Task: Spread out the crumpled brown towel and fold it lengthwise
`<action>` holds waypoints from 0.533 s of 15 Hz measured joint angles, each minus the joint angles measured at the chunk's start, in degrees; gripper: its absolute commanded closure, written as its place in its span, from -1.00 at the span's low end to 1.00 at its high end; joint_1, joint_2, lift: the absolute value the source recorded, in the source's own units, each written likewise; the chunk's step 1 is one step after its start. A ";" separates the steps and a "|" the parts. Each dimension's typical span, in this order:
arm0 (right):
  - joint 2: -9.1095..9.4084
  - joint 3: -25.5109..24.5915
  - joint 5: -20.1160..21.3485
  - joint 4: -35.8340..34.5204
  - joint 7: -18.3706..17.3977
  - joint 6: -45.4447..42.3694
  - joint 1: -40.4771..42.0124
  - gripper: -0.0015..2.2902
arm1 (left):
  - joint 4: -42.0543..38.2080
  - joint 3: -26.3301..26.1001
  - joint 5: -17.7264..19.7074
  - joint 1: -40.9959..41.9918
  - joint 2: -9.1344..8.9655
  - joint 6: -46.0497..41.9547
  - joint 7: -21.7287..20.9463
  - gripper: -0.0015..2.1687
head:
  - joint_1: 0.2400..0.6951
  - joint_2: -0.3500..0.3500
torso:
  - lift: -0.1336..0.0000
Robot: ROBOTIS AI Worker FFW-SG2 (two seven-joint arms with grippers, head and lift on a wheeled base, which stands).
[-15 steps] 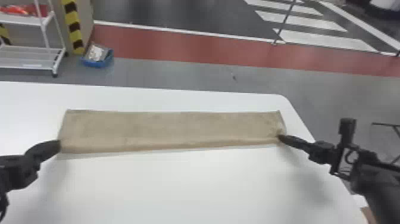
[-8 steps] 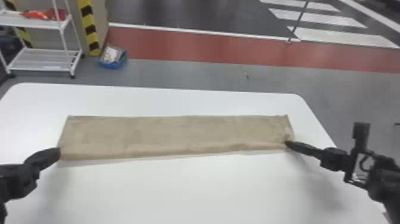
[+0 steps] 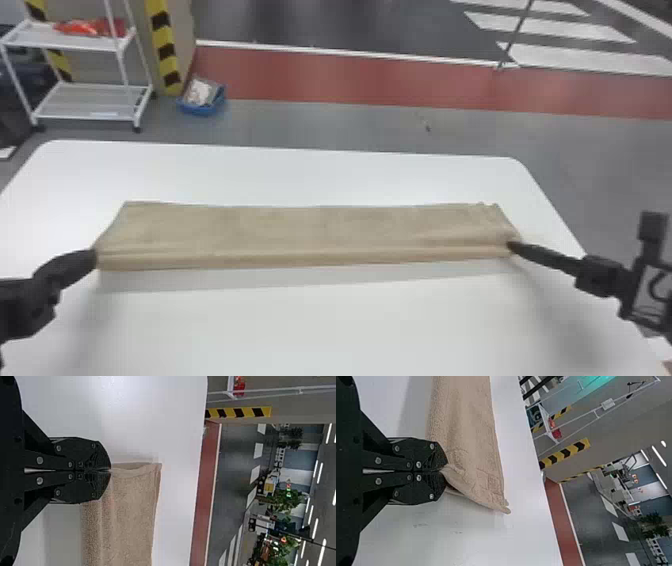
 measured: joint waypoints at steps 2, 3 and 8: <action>0.21 -1.17 -0.26 -1.98 0.51 1.65 1.70 0.06 | -0.62 -0.16 -0.17 0.35 0.01 0.31 0.00 0.41 | 1.00 -0.53 | -0.86; 0.26 -1.31 -0.30 -2.35 0.71 1.99 2.22 0.06 | -0.94 -0.25 -0.28 0.57 0.01 0.58 0.00 0.41 | 1.00 -0.53 | -0.86; 0.74 -1.08 0.10 -2.62 0.31 1.31 3.19 -0.75 | -1.43 -0.77 -1.57 1.88 -0.06 0.94 -1.51 -0.86 | 1.00 -0.56 | -0.86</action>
